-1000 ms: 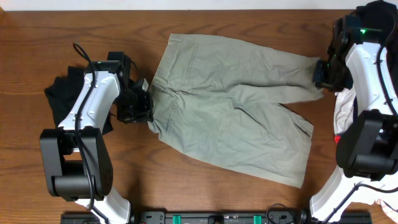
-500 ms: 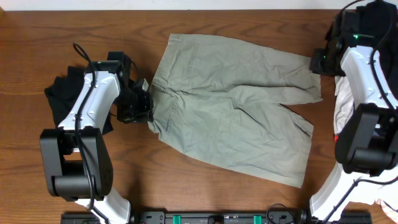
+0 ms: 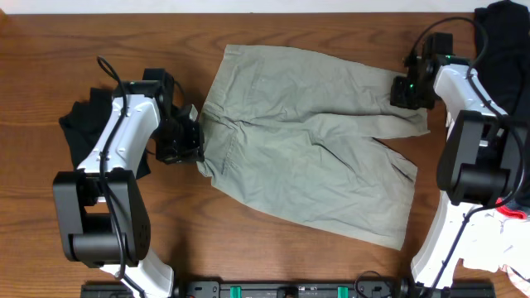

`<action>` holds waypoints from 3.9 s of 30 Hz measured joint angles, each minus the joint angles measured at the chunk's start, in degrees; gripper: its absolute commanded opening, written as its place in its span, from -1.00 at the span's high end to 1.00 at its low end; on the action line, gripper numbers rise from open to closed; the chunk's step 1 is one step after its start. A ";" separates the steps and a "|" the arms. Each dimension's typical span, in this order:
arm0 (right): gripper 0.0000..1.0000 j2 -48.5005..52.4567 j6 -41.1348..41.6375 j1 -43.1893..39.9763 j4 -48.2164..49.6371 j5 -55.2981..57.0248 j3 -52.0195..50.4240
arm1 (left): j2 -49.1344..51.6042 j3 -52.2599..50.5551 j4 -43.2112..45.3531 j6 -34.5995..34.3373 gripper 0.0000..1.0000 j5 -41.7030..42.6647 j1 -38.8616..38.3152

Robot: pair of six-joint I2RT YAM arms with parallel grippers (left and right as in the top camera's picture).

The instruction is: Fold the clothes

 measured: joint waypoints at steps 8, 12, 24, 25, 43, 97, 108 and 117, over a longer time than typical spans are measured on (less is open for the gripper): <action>0.51 4.50 -0.83 0.24 21.66 -0.96 0.90 | 0.00 0.00 0.00 0.00 0.88 0.02 0.00; 0.21 6.38 -0.70 0.28 30.27 -0.87 0.92 | 0.00 0.00 0.02 0.00 0.88 0.04 0.00; -0.98 7.48 -2.34 0.59 25.73 -3.69 4.83 | 0.00 0.00 1.05 0.00 0.88 0.07 0.00; -0.98 7.34 -2.73 0.52 22.34 -3.69 6.14 | 0.00 0.00 1.05 0.00 0.88 0.04 0.00; -0.99 -25.46 4.00 -0.31 -34.21 5.64 12.79 | 0.00 0.00 2.38 0.00 0.86 0.02 0.00; -0.88 -71.19 42.38 0.55 -11.52 -4.76 -74.51 | 0.00 -0.09 3.98 0.00 0.84 0.02 0.00; 0.98 -62.93 40.63 0.55 -2.99 -10.86 -73.53 | 0.00 -0.09 3.69 0.00 0.88 0.02 0.00; 0.98 -62.93 31.28 0.57 -6.97 -12.76 -69.22 | -0.28 -0.09 0.17 0.00 0.88 0.02 0.00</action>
